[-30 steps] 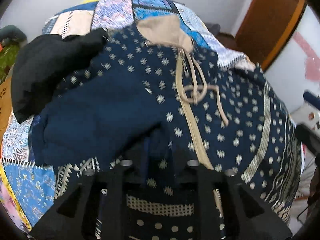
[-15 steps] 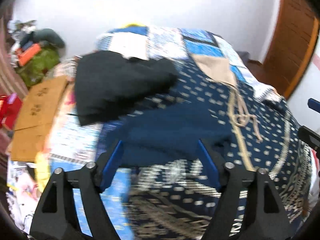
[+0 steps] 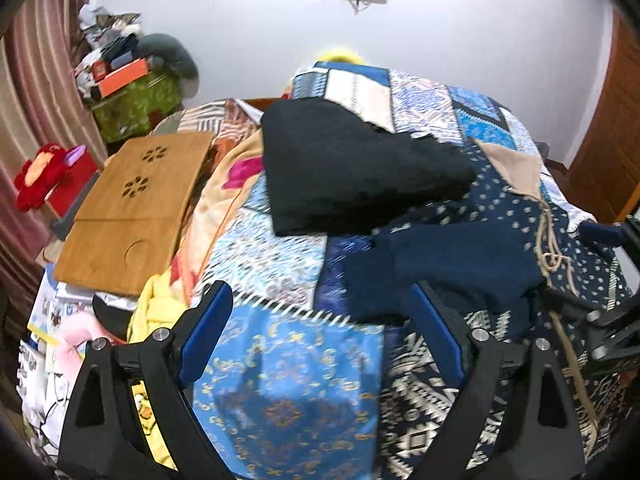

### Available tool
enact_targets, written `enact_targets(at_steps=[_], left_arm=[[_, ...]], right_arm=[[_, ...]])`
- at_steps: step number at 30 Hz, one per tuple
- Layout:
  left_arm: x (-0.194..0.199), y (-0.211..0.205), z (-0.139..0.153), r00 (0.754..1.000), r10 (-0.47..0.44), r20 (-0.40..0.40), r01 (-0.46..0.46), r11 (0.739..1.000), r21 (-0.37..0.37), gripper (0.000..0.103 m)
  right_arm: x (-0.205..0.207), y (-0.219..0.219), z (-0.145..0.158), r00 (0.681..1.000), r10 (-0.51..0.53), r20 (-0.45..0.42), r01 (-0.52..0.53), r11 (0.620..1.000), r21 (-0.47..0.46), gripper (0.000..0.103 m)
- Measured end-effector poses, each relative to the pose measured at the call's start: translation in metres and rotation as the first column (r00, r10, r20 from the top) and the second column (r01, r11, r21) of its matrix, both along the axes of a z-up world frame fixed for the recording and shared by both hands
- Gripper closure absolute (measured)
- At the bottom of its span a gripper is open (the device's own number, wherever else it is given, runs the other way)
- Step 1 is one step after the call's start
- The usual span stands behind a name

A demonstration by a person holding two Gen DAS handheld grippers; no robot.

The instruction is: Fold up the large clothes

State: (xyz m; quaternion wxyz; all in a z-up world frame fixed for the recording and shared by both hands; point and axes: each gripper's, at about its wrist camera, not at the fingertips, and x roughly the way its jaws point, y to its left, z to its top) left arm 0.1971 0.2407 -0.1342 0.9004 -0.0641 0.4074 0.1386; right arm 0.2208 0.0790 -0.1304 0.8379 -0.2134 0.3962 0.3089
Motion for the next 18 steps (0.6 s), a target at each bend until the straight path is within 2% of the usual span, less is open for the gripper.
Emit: enact_targets(at_steps=[9, 11, 14, 16, 18], left_arm=[[-0.009, 0.027, -0.027, 0.999, 0.032, -0.042, -0.033, 0.999, -0.028, 0.014], [-0.009, 0.033, -0.03, 0.998, 0.037, -0.048, -0.039, 0.999, -0.036, 0.014], [-0.01, 0.04, -0.035, 0.997, 0.047, -0.055, -0.05, 0.998, -0.047, 0.014], [-0.01, 0.045, -0.036, 0.997, 0.058, -0.055, -0.061, 0.997, -0.052, 0.014], [-0.01, 0.047, -0.038, 0.996, 0.064, -0.058, -0.067, 0.996, -0.059, 0.014]], right_arm=[[0.001, 0.082, -0.061, 0.991, 0.111, -0.08, -0.121, 0.984, -0.132, 0.003], [0.001, 0.096, -0.073, 0.987, 0.135, -0.082, -0.147, 0.976, -0.163, 0.007], [0.003, 0.113, -0.089, 0.984, 0.166, -0.064, -0.176, 0.957, -0.23, 0.02], [0.006, 0.12, -0.095, 0.986, 0.166, -0.017, -0.164, 0.948, -0.273, 0.033], [0.009, 0.121, -0.096, 0.987, 0.157, 0.011, -0.148, 0.947, -0.284, 0.054]])
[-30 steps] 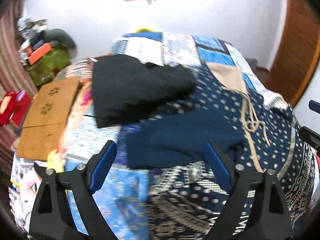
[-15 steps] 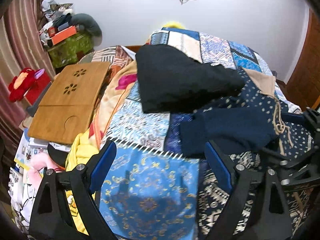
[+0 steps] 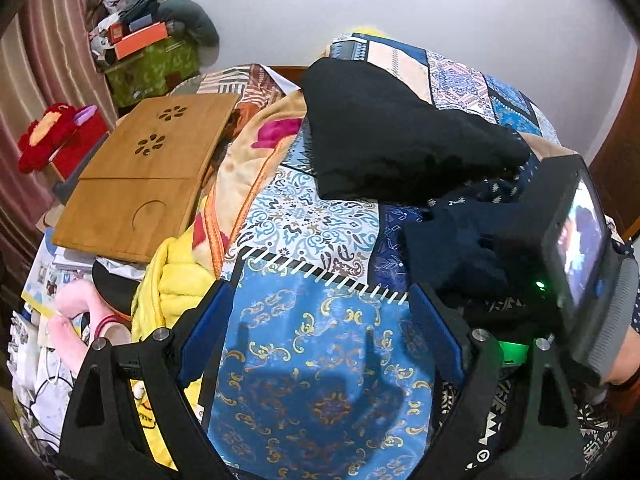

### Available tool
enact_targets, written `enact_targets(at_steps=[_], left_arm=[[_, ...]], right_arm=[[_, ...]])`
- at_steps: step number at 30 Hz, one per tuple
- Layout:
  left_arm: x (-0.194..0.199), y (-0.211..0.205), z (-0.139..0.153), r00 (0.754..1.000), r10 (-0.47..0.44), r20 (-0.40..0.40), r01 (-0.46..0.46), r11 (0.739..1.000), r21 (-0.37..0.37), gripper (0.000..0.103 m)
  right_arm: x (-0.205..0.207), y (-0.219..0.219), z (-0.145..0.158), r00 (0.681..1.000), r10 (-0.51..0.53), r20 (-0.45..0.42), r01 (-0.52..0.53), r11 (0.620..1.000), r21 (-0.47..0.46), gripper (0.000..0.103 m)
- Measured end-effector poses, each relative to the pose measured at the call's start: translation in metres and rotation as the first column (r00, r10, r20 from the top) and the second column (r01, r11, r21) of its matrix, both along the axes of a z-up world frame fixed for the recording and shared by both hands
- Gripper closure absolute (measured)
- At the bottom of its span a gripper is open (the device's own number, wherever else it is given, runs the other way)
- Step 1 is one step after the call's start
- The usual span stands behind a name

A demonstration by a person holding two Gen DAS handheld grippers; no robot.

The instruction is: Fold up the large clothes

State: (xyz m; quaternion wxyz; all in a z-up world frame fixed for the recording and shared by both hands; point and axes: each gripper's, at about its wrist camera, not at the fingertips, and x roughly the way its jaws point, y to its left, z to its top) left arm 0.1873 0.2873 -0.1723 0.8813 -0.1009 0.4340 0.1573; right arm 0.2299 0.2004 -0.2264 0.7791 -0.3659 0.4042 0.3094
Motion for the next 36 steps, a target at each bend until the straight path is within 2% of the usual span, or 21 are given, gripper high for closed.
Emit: enact_targets(at_steps=[1, 3, 5, 9, 14, 19, 23, 26, 32, 36], left_arm=[[0.0, 0.0, -0.001, 1.0, 0.002, 0.0, -0.002, 1.0, -0.002, 0.014], [0.0, 0.0, -0.001, 1.0, 0.004, -0.002, -0.004, 1.0, -0.003, 0.014], [0.0, -0.002, -0.002, 1.0, -0.001, -0.006, 0.001, 1.0, -0.001, 0.014], [-0.001, -0.011, -0.003, 0.999, -0.025, -0.02, 0.025, 1.0, -0.005, 0.014], [-0.001, -0.031, -0.01, 0.995, -0.082, -0.051, 0.08, 0.996, -0.037, 0.013], [0.009, -0.069, -0.038, 0.979, -0.157, -0.133, 0.144, 0.985, -0.097, 0.013], [0.019, -0.098, -0.054, 0.967, -0.199, -0.157, 0.189, 0.979, -0.077, 0.013], [0.032, -0.108, -0.068, 0.962, -0.172, -0.212, 0.169, 0.985, -0.035, 0.013], [0.045, -0.096, -0.059, 0.985, -0.027, -0.17, 0.04, 0.996, 0.075, 0.013], [0.045, -0.077, -0.062, 0.985, 0.041, -0.17, -0.033, 0.998, 0.051, 0.013]], right_arm=[[0.002, -0.002, 0.002, 1.0, -0.005, 0.0, 0.005, 1.0, 0.014, 0.059], [0.004, -0.007, 0.009, 1.0, -0.009, -0.005, 0.009, 0.999, 0.044, 0.08], [0.007, -0.014, 0.02, 1.0, -0.017, -0.008, 0.018, 0.996, 0.086, 0.089], [0.013, -0.046, 0.059, 0.995, -0.102, 0.019, 0.096, 0.974, 0.204, 0.09], [0.025, -0.106, 0.126, 0.982, -0.189, 0.02, 0.168, 0.913, 0.372, 0.091], [0.033, -0.156, 0.173, 0.952, -0.297, 0.071, 0.229, 0.849, 0.476, 0.091], [0.029, -0.194, 0.195, 0.931, -0.354, 0.09, 0.26, 0.814, 0.519, 0.091], [0.03, -0.228, 0.206, 0.905, -0.413, 0.099, 0.3, 0.787, 0.54, 0.091], [0.037, -0.306, 0.198, 0.841, -0.539, 0.032, 0.434, 0.711, 0.553, 0.092], [0.033, -0.346, 0.172, 0.813, -0.583, -0.01, 0.507, 0.699, 0.504, 0.092]])
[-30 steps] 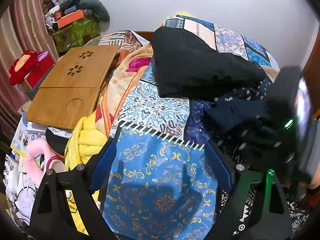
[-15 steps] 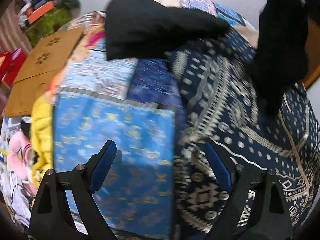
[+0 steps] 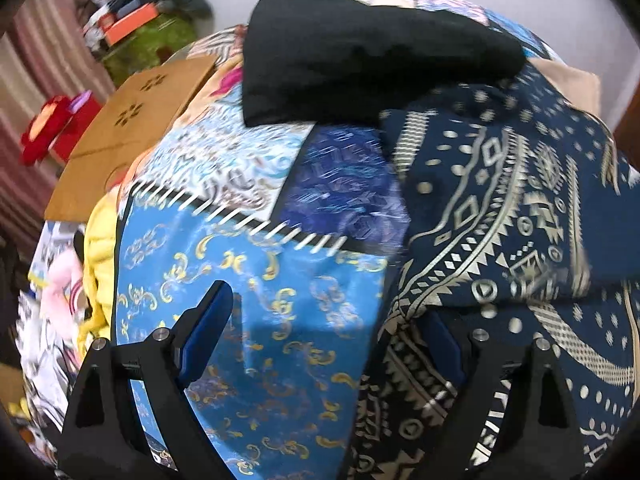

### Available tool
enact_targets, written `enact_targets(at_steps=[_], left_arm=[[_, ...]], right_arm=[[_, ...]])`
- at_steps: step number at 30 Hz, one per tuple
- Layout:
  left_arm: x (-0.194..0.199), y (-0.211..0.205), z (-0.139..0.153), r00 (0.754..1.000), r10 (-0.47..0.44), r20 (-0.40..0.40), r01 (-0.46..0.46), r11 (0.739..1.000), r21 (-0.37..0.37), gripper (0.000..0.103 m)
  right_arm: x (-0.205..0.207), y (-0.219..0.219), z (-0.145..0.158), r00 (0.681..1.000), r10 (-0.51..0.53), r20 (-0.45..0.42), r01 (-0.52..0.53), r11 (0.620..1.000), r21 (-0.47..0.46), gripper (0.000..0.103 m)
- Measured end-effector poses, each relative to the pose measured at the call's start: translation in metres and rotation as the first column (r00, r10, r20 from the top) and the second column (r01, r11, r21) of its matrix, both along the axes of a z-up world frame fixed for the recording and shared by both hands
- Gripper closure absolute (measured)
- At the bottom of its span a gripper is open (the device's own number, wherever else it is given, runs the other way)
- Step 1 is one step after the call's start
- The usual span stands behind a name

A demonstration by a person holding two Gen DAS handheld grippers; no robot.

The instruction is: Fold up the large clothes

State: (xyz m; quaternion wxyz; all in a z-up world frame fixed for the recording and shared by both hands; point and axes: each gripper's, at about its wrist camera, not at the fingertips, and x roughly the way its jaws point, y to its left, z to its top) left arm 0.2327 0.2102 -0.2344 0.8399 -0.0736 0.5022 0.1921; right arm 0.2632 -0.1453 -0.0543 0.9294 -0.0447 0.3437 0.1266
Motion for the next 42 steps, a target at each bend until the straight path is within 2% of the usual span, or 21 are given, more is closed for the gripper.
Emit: enact_targets(at_steps=[4, 8, 13, 18, 19, 21, 23, 24, 27, 29, 33, 34, 35, 36, 38, 42], left_arm=[[-0.002, 0.005, -0.011, 1.0, 0.02, -0.004, -0.02, 0.999, -0.034, 0.011], [0.001, 0.0, -0.011, 1.0, 0.006, -0.021, -0.006, 1.0, 0.011, 0.011], [-0.008, -0.02, -0.004, 0.998, -0.048, -0.045, 0.049, 0.999, 0.024, 0.011], [-0.023, -0.037, 0.014, 0.991, -0.13, -0.019, 0.13, 0.992, -0.001, 0.012], [-0.026, -0.042, 0.02, 0.989, -0.147, -0.004, 0.147, 0.989, -0.001, 0.011], [-0.03, -0.048, 0.03, 0.985, -0.17, 0.021, 0.17, 0.985, 0.006, 0.011], [-0.031, -0.057, 0.042, 0.98, -0.192, 0.048, 0.191, 0.981, 0.021, 0.011], [-0.031, -0.06, 0.046, 0.978, -0.201, 0.061, 0.2, 0.979, 0.028, 0.011], [-0.026, -0.066, 0.056, 0.972, -0.218, 0.09, 0.216, 0.976, 0.037, 0.011], [-0.02, -0.066, 0.057, 0.969, -0.227, 0.101, 0.224, 0.974, 0.038, 0.011], [-0.003, -0.069, 0.049, 0.967, -0.24, 0.086, 0.236, 0.97, 0.054, 0.011], [0.003, -0.068, 0.041, 0.97, -0.232, 0.067, 0.229, 0.972, 0.051, 0.011], [0.007, -0.067, 0.035, 0.974, -0.223, 0.05, 0.221, 0.974, 0.045, 0.011], [0.012, -0.065, 0.027, 0.976, -0.215, 0.031, 0.214, 0.976, 0.032, 0.011], [0.017, -0.064, 0.016, 0.978, -0.209, 0.008, 0.209, 0.978, 0.018, 0.011], [0.018, -0.061, 0.008, 0.978, -0.206, 0.016, 0.206, 0.979, -0.004, 0.011]], right_arm=[[-0.004, -0.036, -0.034, 0.994, -0.044, -0.096, 0.044, 0.999, -0.009, 0.092], [-0.013, -0.062, -0.068, 0.978, -0.09, -0.186, 0.09, 0.996, -0.009, 0.092], [-0.023, -0.085, -0.08, 0.962, -0.097, -0.256, 0.113, 0.992, 0.049, 0.092], [-0.018, -0.075, -0.075, 0.952, -0.026, -0.306, 0.059, 0.993, 0.099, 0.09], [-0.015, -0.07, -0.076, 0.949, -0.012, -0.315, 0.045, 0.994, 0.098, 0.088], [-0.007, -0.058, -0.082, 0.94, 0.017, -0.342, 0.015, 0.996, 0.092, 0.068], [0.004, -0.046, -0.094, 0.921, 0.047, -0.388, -0.008, 0.995, 0.102, 0.054], [0.008, -0.042, -0.099, 0.912, 0.048, -0.407, -0.006, 0.995, 0.102, 0.054], [0.027, -0.034, -0.12, 0.873, 0.015, -0.487, 0.025, 0.997, 0.076, 0.054], [0.036, -0.035, -0.127, 0.86, 0.009, -0.51, 0.049, 0.994, 0.101, 0.054], [0.052, -0.035, -0.13, 0.861, -0.057, -0.506, 0.124, 0.987, 0.099, 0.056], [0.054, -0.033, -0.131, 0.863, -0.068, -0.5, 0.129, 0.988, 0.088, 0.061], [0.054, -0.031, -0.132, 0.867, -0.084, -0.491, 0.132, 0.989, 0.063, 0.078], [0.055, -0.029, -0.131, 0.87, -0.092, -0.485, 0.13, 0.99, 0.046, 0.085], [0.05, -0.03, -0.129, 0.878, -0.084, -0.471, 0.121, 0.991, 0.05, 0.088], [0.031, -0.036, -0.109, 0.909, -0.082, -0.409, 0.12, 0.99, 0.069, 0.09]])
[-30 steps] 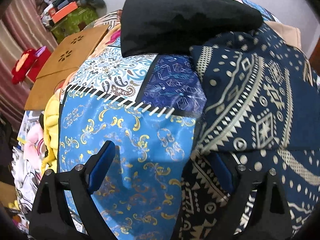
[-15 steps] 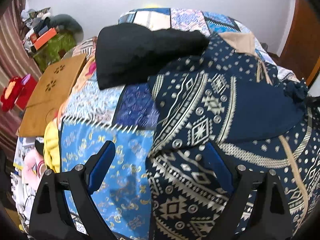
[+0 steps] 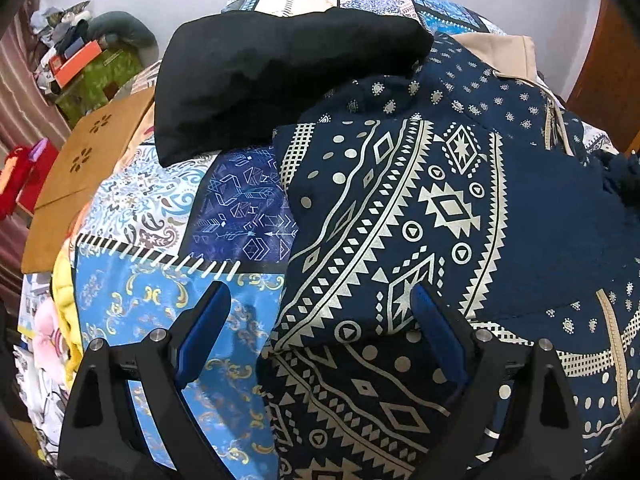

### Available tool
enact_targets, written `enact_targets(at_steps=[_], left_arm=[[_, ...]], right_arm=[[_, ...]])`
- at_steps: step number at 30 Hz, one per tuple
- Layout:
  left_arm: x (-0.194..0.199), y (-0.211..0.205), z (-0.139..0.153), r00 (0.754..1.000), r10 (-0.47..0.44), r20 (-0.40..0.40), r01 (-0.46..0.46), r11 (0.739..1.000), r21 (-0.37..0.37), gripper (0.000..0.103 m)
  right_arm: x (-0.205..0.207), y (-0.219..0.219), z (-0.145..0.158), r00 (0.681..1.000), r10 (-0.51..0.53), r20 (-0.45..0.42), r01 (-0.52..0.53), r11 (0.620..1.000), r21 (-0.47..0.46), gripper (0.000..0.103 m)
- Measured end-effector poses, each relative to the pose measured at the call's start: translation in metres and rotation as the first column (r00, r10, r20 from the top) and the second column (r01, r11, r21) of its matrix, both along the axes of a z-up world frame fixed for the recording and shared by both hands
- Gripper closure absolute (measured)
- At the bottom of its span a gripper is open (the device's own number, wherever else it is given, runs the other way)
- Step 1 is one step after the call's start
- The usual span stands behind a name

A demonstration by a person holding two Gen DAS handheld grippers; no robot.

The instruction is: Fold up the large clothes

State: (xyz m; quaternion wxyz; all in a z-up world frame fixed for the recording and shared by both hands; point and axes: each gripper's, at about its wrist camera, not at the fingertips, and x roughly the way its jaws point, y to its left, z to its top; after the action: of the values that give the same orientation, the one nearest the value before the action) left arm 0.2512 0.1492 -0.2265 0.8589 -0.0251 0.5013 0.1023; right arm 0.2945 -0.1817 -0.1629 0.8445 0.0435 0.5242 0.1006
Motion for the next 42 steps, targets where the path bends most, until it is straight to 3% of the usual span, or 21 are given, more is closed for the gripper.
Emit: enact_targets(at_steps=[5, 10, 17, 22, 26, 28, 30, 32, 37, 42], left_arm=[[0.0, 0.003, -0.001, 1.0, 0.008, -0.002, -0.008, 1.0, -0.016, 0.009], [0.0, 0.004, -0.003, 1.0, 0.024, -0.003, -0.024, 1.0, -0.017, 0.008], [-0.003, 0.003, -0.002, 0.999, 0.026, -0.028, -0.027, 0.999, -0.019, 0.008], [-0.004, -0.007, 0.006, 0.999, 0.004, -0.05, -0.003, 0.999, 0.032, 0.008], [-0.006, -0.016, 0.023, 1.0, -0.021, -0.02, 0.022, 0.998, 0.052, 0.008], [-0.005, -0.023, 0.037, 0.999, -0.033, 0.005, 0.033, 0.998, 0.052, 0.008], [-0.003, -0.03, 0.05, 0.998, -0.045, 0.032, 0.043, 0.998, 0.044, 0.008], [0.0, -0.039, 0.066, 0.996, -0.058, 0.068, 0.056, 0.998, 0.036, 0.008], [0.01, -0.065, 0.094, 0.984, -0.099, 0.149, 0.099, 0.995, 0.012, 0.008], [0.027, -0.087, 0.091, 0.979, -0.135, 0.151, 0.145, 0.988, -0.057, 0.008]], right_arm=[[-0.02, -0.016, 0.021, 0.999, -0.016, 0.044, 0.013, 0.998, 0.058, 0.09], [-0.03, -0.024, 0.007, 1.0, -0.014, 0.014, 0.014, 1.0, 0.023, 0.088], [-0.05, -0.044, 0.012, 1.0, -0.031, -0.005, 0.031, 0.995, 0.093, 0.079], [-0.067, -0.05, 0.029, 0.999, -0.002, 0.047, 0.0, 1.0, 0.028, 0.078], [-0.082, -0.061, 0.047, 0.994, 0.023, 0.105, -0.023, 1.0, -0.006, 0.078], [-0.088, -0.071, 0.055, 0.989, 0.008, 0.145, -0.008, 1.0, 0.001, 0.072], [-0.092, -0.084, 0.064, 0.983, -0.016, 0.181, 0.012, 1.0, 0.023, 0.054], [-0.093, -0.1, 0.07, 0.976, -0.065, 0.206, 0.052, 0.997, 0.065, 0.05], [-0.081, -0.139, 0.068, 0.965, -0.179, 0.189, 0.156, 0.979, 0.133, 0.049], [-0.058, -0.177, 0.03, 0.956, -0.285, 0.068, 0.267, 0.942, 0.202, 0.049]])
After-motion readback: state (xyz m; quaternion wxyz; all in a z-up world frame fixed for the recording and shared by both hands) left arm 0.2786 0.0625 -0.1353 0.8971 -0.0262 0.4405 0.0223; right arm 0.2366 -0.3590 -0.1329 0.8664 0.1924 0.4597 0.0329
